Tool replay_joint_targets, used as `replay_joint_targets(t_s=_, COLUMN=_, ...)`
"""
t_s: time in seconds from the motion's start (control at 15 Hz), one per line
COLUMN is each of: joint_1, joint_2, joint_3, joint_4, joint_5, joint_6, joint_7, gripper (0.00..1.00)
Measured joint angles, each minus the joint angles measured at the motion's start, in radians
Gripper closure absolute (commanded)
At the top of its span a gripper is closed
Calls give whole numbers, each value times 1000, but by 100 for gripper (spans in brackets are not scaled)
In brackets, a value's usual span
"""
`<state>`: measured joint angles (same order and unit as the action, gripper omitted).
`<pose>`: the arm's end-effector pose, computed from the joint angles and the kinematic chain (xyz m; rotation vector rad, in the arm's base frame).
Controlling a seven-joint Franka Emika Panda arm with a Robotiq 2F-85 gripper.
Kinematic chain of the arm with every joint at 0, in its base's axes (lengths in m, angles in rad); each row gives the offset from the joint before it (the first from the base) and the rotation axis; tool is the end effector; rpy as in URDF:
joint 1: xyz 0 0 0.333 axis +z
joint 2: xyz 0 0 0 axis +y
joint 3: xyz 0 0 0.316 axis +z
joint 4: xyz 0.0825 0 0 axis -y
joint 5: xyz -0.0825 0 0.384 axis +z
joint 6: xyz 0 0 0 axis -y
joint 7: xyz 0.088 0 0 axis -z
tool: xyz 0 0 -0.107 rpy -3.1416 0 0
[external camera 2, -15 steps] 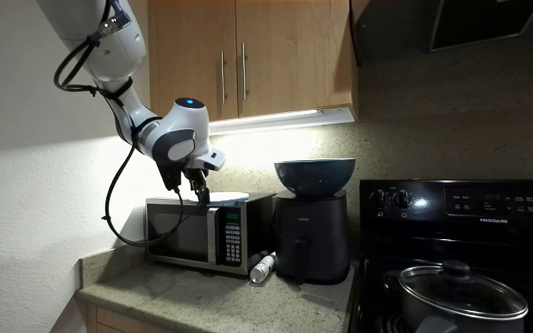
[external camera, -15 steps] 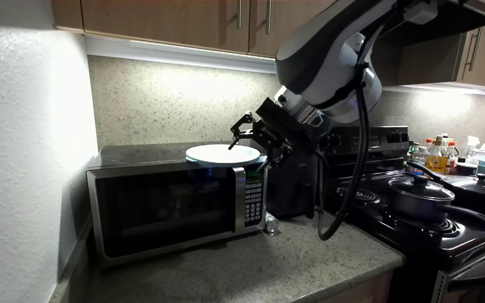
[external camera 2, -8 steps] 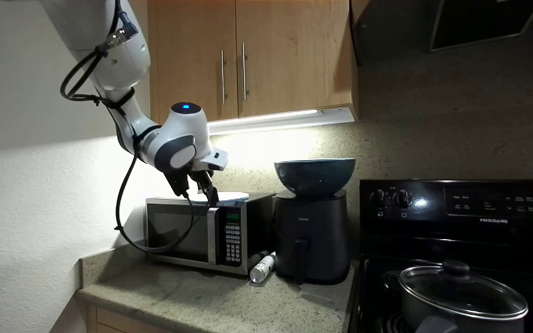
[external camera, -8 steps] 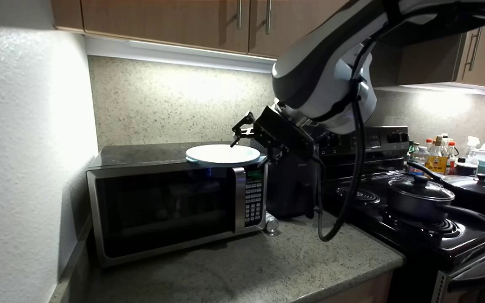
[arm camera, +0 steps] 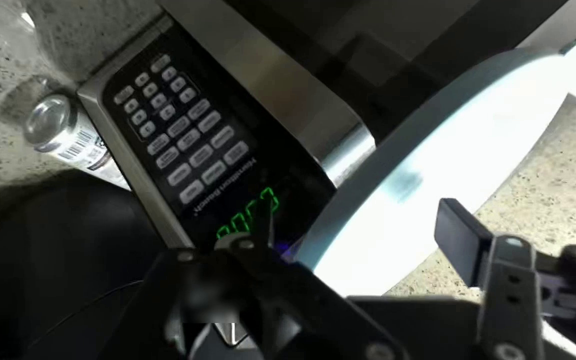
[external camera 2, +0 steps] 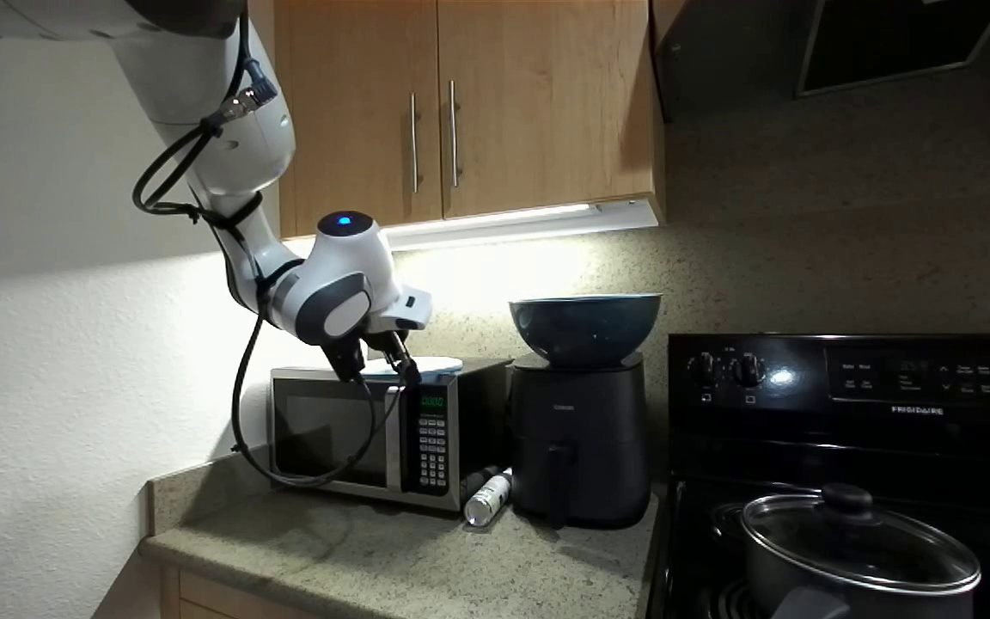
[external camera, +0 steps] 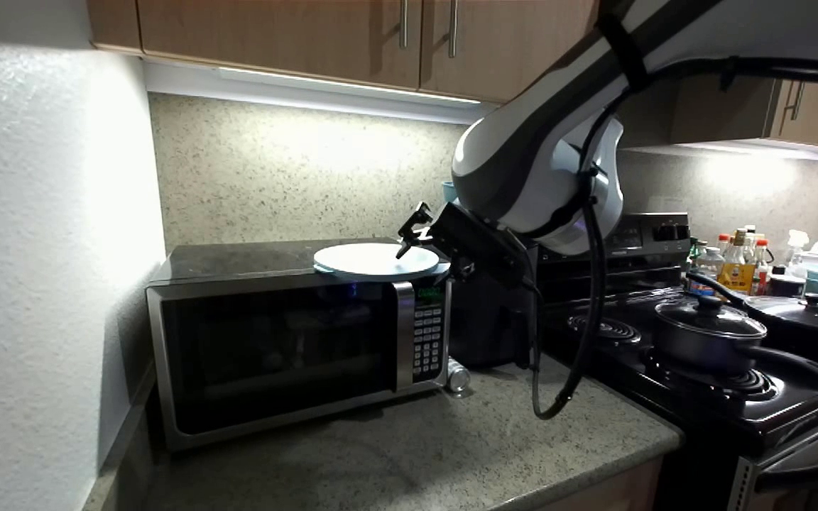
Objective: Put the clear lid in the bowl.
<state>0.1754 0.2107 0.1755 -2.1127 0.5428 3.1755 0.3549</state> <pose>0.5932 0.1613 0.4088 -2.3818 0.7041 -0.8997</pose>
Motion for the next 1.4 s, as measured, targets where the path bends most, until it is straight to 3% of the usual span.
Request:
replay_joint_targets(t_s=0.47, joint_1=-4, joint_2=7, joint_3=0, joint_4=16, joint_5=0, joint_6=3, joint_7=0, gripper=91)
replay_joint_targets(t_s=0.73, joint_1=-7, joint_2=7, joint_3=1, joint_4=20, joint_5=0, joint_6=3, joint_7=0, gripper=97)
replay_joint_targets(t_s=0.8, joint_1=-8, joint_2=7, joint_3=1, joint_4=21, joint_5=0, joint_6=3, joint_7=0, gripper=70)
replay_joint_targets(t_s=0.87, joint_1=-8, joint_2=7, joint_3=1, joint_4=22, joint_5=0, joint_6=3, joint_7=0, gripper=94)
replay_joint_targets(t_s=1.13, joint_1=-16, joint_2=7, joint_3=10, joint_4=25, joint_5=0, joint_6=3, joint_7=0, gripper=70)
replay_joint_targets(t_s=1.2, joint_1=-16, joint_2=7, joint_3=11, joint_4=25, joint_5=0, joint_6=2, joint_7=0, gripper=45)
replay_joint_targets(t_s=1.27, joint_1=-16, joint_2=7, joint_3=11, joint_4=25, joint_5=0, joint_6=2, joint_7=0, gripper=45)
replay_joint_targets(t_s=1.4, joint_1=-15, joint_2=7, joint_3=11, joint_4=25, joint_5=0, joint_6=-2, joint_7=0, gripper=33)
